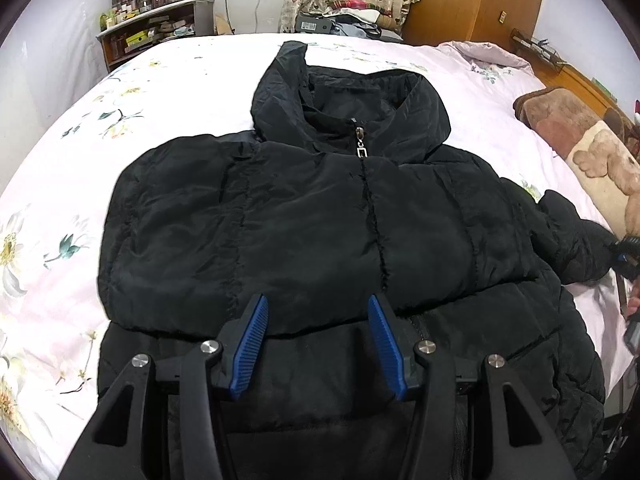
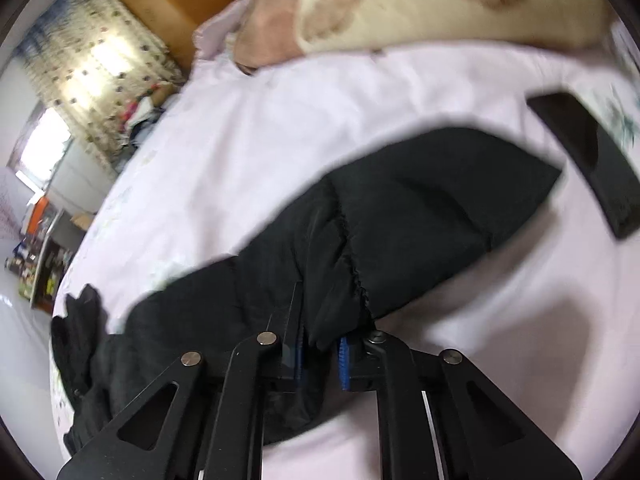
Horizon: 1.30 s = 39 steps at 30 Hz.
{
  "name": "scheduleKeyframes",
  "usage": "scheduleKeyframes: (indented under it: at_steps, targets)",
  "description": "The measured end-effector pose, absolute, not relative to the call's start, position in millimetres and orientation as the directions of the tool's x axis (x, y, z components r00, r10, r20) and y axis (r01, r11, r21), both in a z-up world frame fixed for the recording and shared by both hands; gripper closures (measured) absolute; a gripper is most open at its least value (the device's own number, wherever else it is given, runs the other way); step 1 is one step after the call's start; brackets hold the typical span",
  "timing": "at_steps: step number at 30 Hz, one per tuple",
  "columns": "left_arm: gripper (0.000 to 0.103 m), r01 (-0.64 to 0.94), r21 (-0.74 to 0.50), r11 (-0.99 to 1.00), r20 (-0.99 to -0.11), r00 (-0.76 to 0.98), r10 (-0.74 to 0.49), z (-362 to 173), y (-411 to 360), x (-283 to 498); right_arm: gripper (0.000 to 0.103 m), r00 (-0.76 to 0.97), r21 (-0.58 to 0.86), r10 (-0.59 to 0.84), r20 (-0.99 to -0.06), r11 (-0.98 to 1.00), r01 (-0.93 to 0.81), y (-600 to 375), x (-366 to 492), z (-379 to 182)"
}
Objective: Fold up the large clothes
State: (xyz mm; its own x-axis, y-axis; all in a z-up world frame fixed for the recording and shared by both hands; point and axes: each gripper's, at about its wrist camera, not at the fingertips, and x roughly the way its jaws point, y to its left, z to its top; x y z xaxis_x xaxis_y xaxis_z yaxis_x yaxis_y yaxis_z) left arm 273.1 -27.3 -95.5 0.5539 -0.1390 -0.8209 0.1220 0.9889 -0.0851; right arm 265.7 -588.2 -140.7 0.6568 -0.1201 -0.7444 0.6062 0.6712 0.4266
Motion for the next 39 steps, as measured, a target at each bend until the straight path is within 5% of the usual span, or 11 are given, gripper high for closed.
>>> scheduleKeyframes:
  at_steps: [7,15,25,32,39]
  targets:
    - [0.049,0.105,-0.098,0.990,-0.801,0.582,-0.142,-75,-11,260,0.092,0.780,0.407,-0.102,-0.618,0.807,0.428,-524,274,-34]
    - [0.048,0.069,-0.139,0.988,-0.766,0.624,-0.151,-51,14,247,0.092,0.827,0.376,0.104,-0.552,0.917,0.136,-400,307,28]
    - [0.048,-0.008,-0.163,0.987,-0.766,0.631,-0.122,-53,56,232,0.089,0.663,0.320,0.298,-0.687,0.943,-0.091,-254,345,-44]
    - [0.049,-0.037,-0.170,0.985,-0.777,0.620,-0.111,-61,71,230,0.065,0.515,0.336,0.357,-0.779,0.932,-0.138,-208,356,-119]
    - [0.048,-0.011,-0.184,0.983,-0.761,0.634,-0.135,-53,61,237,0.048,0.483,0.398,0.447,-0.753,0.894,-0.206,-198,343,-111]
